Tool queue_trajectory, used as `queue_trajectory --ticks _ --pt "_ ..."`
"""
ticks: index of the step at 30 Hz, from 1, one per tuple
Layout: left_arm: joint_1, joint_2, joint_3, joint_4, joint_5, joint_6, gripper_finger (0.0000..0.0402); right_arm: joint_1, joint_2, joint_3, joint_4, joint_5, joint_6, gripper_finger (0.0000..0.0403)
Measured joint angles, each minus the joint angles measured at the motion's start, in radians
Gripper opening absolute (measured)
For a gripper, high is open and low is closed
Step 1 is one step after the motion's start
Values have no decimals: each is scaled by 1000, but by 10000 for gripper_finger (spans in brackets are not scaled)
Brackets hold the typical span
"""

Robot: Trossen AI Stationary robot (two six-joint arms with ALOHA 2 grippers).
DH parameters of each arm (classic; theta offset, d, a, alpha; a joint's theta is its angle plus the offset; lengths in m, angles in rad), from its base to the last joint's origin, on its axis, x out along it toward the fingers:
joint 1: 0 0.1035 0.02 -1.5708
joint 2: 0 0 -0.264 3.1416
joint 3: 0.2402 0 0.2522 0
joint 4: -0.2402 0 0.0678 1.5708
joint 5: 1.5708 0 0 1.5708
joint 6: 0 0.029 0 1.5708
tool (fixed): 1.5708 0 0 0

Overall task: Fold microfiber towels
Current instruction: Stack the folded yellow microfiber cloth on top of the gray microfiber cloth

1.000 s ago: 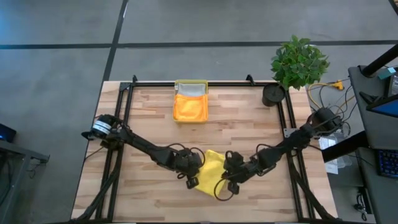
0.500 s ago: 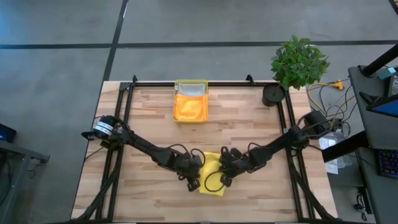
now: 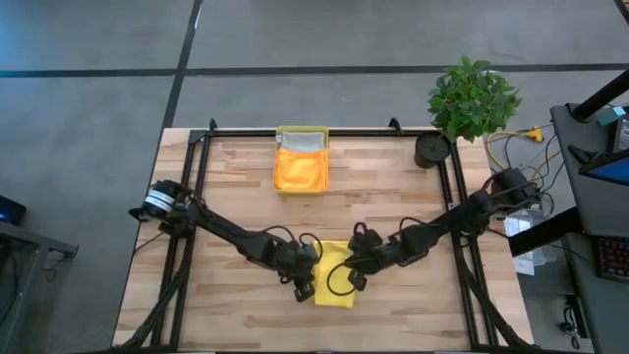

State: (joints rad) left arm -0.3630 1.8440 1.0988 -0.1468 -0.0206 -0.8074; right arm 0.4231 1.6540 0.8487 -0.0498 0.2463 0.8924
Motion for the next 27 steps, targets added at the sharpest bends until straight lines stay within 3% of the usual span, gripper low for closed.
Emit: queue_trajectory --ticks 5,10,19,27 --pt "1 -13 -1 -2 -7 -40 1 2 -41 -51 -23 32 201 54" --pt "2 -15 -2 1 -7 -52 18 5 -74 -163 -2 35 420 97" --pt "2 -16 -4 6 -7 -56 132 6 -109 -391 344 58 717 202" --pt "10 -15 -7 3 -65 -127 209 -24 -110 -429 384 61 790 252"
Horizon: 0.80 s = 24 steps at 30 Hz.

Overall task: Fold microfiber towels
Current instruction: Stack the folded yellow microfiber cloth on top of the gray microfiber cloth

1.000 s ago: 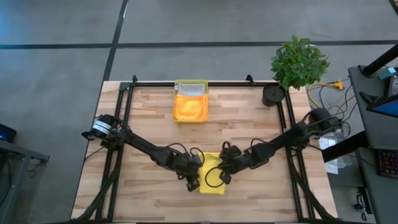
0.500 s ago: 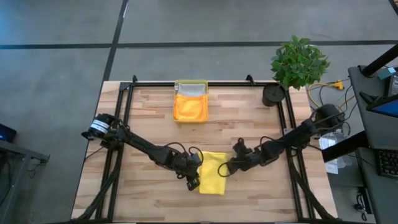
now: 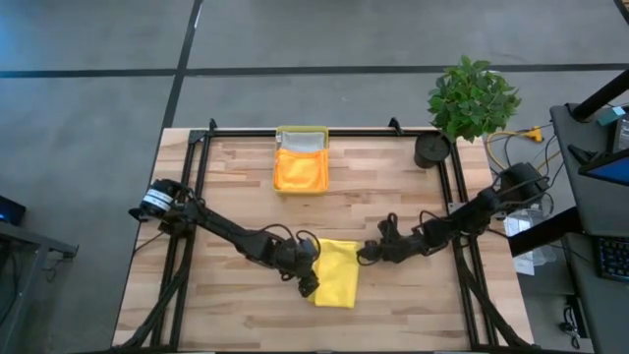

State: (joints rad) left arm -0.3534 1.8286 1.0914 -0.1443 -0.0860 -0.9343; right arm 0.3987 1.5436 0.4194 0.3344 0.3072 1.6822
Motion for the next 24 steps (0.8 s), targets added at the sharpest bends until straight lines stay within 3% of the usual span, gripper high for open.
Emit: queue_trajectory --ticks 16,24 --pt "142 15 -14 2 -80 -57 215 -101 2 4 -22 -36 -3 239" --pt "170 89 -10 -20 -67 -56 215 -113 78 93 -86 -52 -61 232"
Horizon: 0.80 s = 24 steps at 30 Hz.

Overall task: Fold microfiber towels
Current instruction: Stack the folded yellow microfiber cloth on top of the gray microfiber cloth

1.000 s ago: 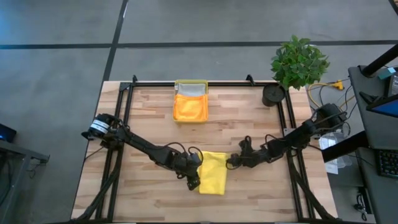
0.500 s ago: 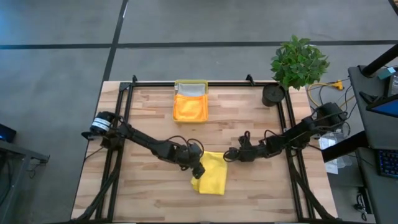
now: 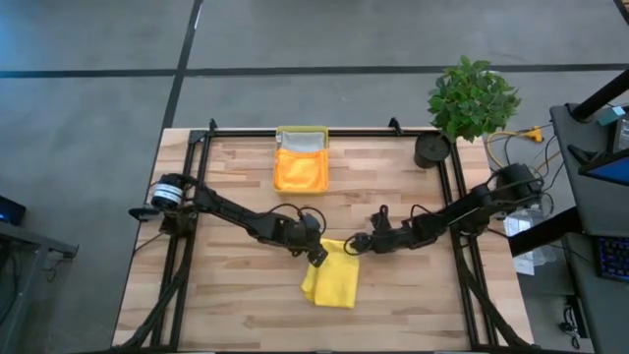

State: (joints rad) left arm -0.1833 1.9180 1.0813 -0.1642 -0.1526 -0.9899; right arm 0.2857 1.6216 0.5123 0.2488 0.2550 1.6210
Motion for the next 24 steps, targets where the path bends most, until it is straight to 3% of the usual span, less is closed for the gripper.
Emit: queue_trajectory --ticks 11,24 --pt "1 19 -6 -3 8 0 215 -4 16 28 -25 -1 -52 216" --pt "6 21 -7 -3 9 0 215 -4 21 25 43 -67 -233 48"
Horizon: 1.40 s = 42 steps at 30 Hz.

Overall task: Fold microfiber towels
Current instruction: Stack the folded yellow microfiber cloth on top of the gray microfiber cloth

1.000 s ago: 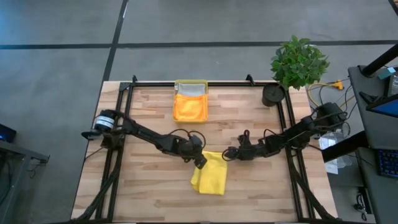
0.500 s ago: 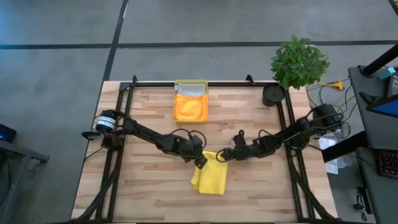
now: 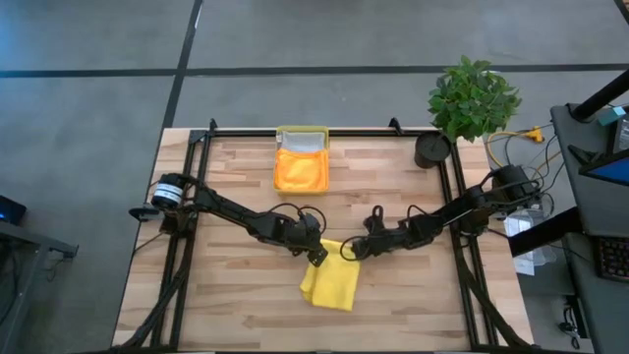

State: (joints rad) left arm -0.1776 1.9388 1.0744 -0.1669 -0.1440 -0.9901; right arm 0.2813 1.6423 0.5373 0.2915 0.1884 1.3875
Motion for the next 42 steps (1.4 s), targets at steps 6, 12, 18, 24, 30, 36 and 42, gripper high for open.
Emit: queue_trajectory --ticks 6,12,18,24,30,36,42 --pt "0 -52 -1 2 -7 21 215 0 -14 9 34 -8 -86 12" --pt "2 -144 -6 -15 -60 134 215 1 -65 45 26 -10 -284 10" --pt "2 -213 6 -10 -60 371 226 15 -83 138 -99 -43 -493 10" --pt "3 -201 37 0 -5 545 277 29 -75 279 -325 -35 -694 9" --pt "3 -174 35 1 -7 645 339 38 -75 382 -432 20 -827 9" --pt "11 -173 32 0 4 648 378 39 -75 406 -440 23 -876 9" --pt "19 -173 32 38 150 658 384 40 -75 400 -446 23 -876 9"
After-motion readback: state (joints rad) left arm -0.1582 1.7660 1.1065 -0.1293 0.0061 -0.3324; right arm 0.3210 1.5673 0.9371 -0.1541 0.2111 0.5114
